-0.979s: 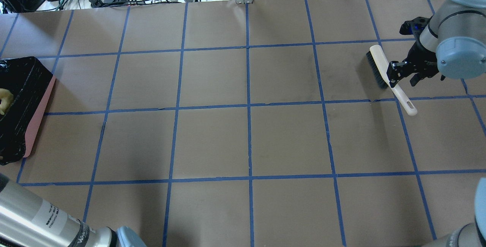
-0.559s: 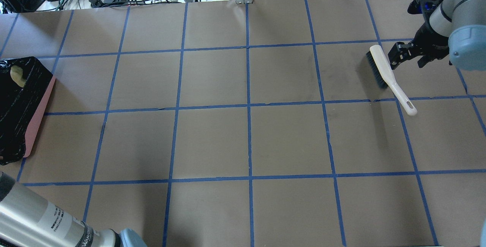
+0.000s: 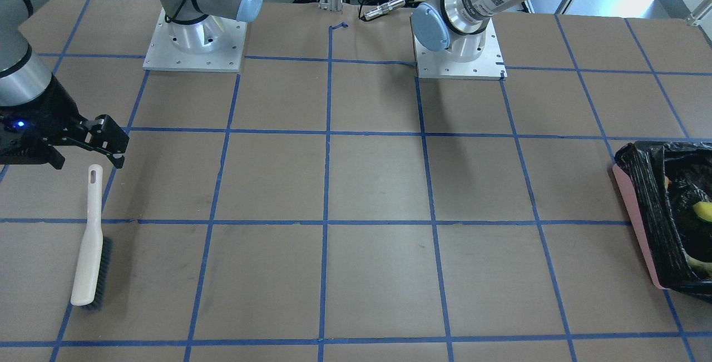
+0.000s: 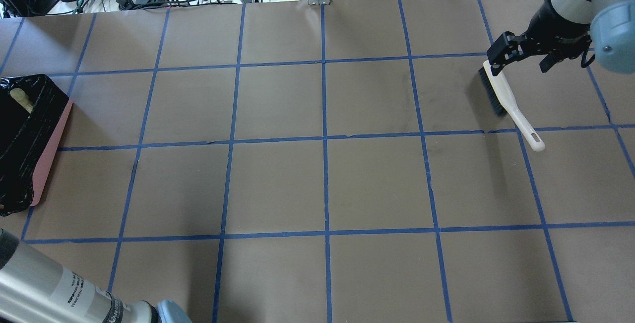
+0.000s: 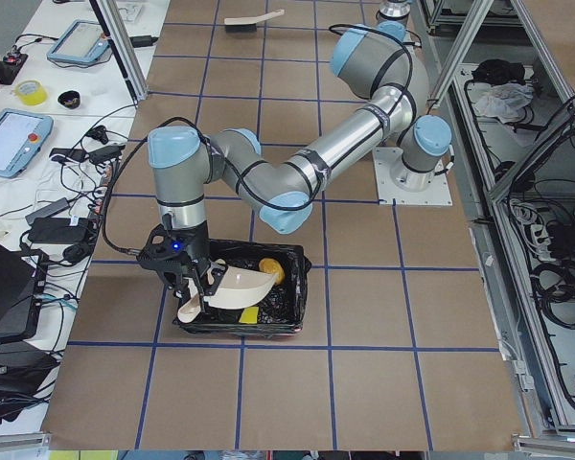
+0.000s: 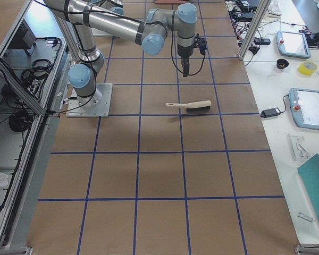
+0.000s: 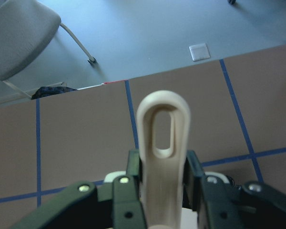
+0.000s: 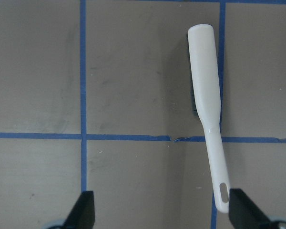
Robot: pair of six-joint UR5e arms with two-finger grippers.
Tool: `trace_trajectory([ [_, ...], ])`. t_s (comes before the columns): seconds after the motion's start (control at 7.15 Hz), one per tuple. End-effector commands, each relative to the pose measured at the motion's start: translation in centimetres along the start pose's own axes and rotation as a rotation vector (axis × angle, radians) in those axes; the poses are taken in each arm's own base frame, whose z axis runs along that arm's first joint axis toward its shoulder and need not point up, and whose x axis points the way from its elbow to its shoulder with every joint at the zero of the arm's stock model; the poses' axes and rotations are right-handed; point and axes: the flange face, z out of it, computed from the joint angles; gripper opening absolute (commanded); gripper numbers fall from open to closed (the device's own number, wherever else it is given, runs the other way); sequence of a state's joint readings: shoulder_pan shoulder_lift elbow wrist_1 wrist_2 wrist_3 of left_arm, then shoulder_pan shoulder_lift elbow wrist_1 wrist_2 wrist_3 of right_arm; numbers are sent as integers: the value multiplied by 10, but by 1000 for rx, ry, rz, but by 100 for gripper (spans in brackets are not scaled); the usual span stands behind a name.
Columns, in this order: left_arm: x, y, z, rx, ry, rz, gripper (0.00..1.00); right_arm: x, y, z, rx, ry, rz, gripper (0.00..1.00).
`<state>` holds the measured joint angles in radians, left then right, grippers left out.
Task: Sweep and dump trash into bin
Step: 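Set the brush down with right gripper while left brings the dustpan back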
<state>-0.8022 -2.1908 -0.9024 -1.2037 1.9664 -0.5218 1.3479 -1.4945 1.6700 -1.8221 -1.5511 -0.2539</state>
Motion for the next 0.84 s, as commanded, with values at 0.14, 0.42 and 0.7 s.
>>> trace_trajectory([
  [0.14, 31, 42, -20, -211, 65, -66, 0, -30, 17, -53, -47, -13, 50, 100],
  [0.42, 63, 89, -6, -341, 70, -140, 0, -63, 24, -60, -48, -9, 30, 100],
  [0.7, 113, 171, -11, -396, 45, -139, 0, -92, 28, -58, -54, -15, 58, 100],
])
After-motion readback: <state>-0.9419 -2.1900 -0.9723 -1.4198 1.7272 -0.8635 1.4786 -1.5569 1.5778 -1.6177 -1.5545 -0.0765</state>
